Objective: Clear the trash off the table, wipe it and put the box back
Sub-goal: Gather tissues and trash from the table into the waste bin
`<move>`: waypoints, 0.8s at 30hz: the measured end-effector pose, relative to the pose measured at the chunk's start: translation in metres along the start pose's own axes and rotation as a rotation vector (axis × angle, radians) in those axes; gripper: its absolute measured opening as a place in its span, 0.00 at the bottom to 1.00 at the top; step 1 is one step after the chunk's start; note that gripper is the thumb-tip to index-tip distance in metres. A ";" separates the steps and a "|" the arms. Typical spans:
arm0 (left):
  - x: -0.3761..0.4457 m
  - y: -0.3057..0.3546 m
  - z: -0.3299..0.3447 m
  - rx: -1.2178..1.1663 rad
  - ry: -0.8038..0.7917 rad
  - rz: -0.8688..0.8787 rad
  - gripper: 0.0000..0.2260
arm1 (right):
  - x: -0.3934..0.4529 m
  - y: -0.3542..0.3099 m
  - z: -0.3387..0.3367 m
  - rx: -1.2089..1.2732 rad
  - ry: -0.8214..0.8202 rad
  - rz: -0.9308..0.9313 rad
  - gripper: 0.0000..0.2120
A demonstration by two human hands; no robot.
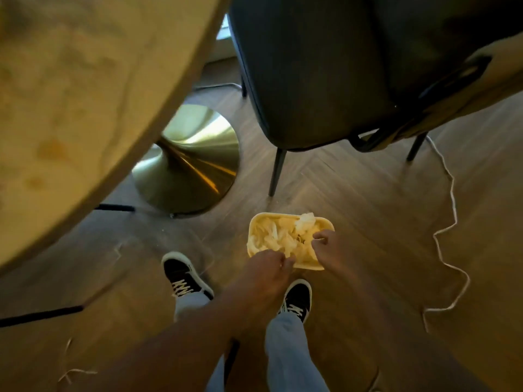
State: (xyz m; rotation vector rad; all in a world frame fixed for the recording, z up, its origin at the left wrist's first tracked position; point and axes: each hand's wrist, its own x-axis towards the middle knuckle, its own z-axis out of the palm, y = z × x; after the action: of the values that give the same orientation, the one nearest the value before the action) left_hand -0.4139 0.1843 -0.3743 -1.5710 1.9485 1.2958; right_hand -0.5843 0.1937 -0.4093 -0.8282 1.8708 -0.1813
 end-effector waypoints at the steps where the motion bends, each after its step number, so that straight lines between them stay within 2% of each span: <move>1: -0.015 0.006 -0.010 -0.061 0.040 0.003 0.20 | -0.007 -0.010 -0.003 0.019 0.003 -0.017 0.13; 6: -0.084 0.032 -0.055 -0.277 0.218 0.025 0.22 | -0.062 -0.069 -0.030 0.111 0.027 -0.121 0.09; 11: -0.152 0.054 -0.103 -0.377 0.283 0.039 0.31 | -0.140 -0.120 -0.060 0.228 0.088 -0.202 0.09; 17: -0.236 0.069 -0.156 -0.523 0.406 0.075 0.15 | -0.216 -0.183 -0.083 0.381 0.145 -0.276 0.10; 24: -0.297 0.031 -0.202 -0.740 0.550 0.044 0.13 | -0.254 -0.278 -0.064 0.377 0.116 -0.411 0.09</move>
State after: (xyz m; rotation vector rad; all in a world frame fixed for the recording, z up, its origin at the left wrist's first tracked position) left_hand -0.2833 0.2028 -0.0387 -2.4563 1.8845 1.8997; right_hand -0.4538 0.1261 -0.0573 -0.9393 1.6770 -0.8275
